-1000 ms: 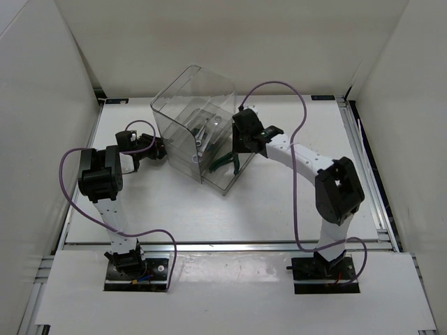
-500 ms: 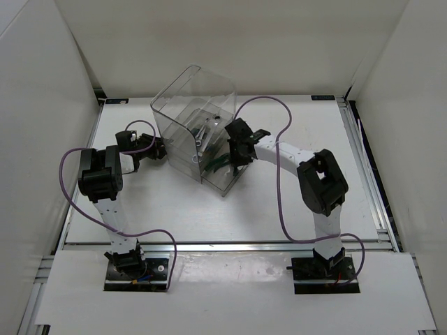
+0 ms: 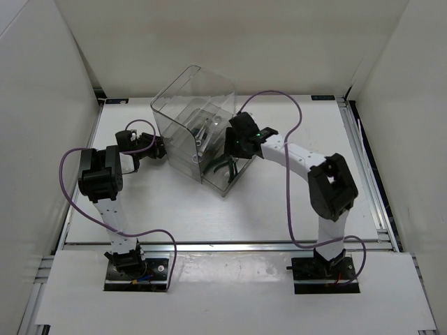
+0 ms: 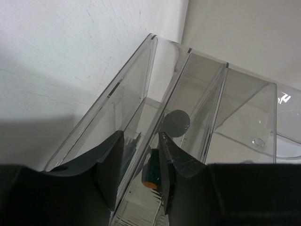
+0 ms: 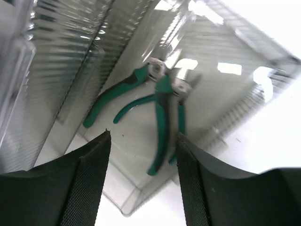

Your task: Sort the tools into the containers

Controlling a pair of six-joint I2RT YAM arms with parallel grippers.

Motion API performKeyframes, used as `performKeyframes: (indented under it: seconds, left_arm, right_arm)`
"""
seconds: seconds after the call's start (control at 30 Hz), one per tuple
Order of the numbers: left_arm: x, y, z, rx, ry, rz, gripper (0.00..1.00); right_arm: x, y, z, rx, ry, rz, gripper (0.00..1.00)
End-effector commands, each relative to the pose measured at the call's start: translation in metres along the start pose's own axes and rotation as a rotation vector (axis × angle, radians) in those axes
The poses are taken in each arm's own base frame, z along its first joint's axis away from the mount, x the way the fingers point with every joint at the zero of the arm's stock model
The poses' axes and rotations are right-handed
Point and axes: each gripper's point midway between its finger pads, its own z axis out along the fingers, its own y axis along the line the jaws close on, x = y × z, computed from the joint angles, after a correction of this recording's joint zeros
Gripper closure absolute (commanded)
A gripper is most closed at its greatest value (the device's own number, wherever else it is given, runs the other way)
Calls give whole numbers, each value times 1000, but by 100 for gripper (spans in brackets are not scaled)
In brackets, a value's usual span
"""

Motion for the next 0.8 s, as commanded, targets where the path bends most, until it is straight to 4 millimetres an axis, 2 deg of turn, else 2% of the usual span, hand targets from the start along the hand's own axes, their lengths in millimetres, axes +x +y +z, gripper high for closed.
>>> performKeyframes:
  seconds: [0.0,0.03,0.07,0.1,0.13,0.23,0.27,0.3,0.33,0.37,0.4,0.5,0.6,0.63,0.77]
  left_arm:
    - [6,-27,-9,59,8,43,53]
    - [6,-26,-9,58,8,42,53]
    - [6,-26,-9,58,8,41,53]
    - [6,-27,-9,61,7,44,53]
    - [6,-28,-9,64,7,45,53]
    - [6,-28,-8,66,6,45,53]
    - [6,-29,-8,68,9,47,53]
    - [6,-28,-8,68,6,44,53]
    - [7,-26,-8,66,13,42,53]
    - [6,-26,-8,64,7,44,53]
    - [6,-28,-8,69,9,45,53]
    - [6,-25,-8,65,5,31,52]
    - [8,-26,-9,76,11,27,50]
    - [8,-26,-10,76,8,28,49]
    - [9,-23,-10,71,12,26,47]
  right_arm:
    - [-53,-2,-47,-34,-230,98,40]
    - [-57,-13,-51,6,-257,128,44]
    - [-53,-28,-56,55,-253,159,53]
    - [-46,-37,-57,89,-239,185,67]
    - [-34,-57,-57,163,-217,262,98]
    - [-10,-81,-54,216,-192,377,100]
    - [12,-91,-48,231,-152,447,100]
    - [30,-95,-43,237,-103,513,100]
    - [36,-99,-39,252,-91,514,100]
    - [42,-93,-35,220,-45,552,100]
    - [54,-94,-24,227,9,559,100]
    - [65,-78,-8,149,113,585,100]
    - [53,-56,2,37,109,591,100]
    - [50,-44,6,-20,130,589,100]
    - [41,-23,20,-91,173,569,100]
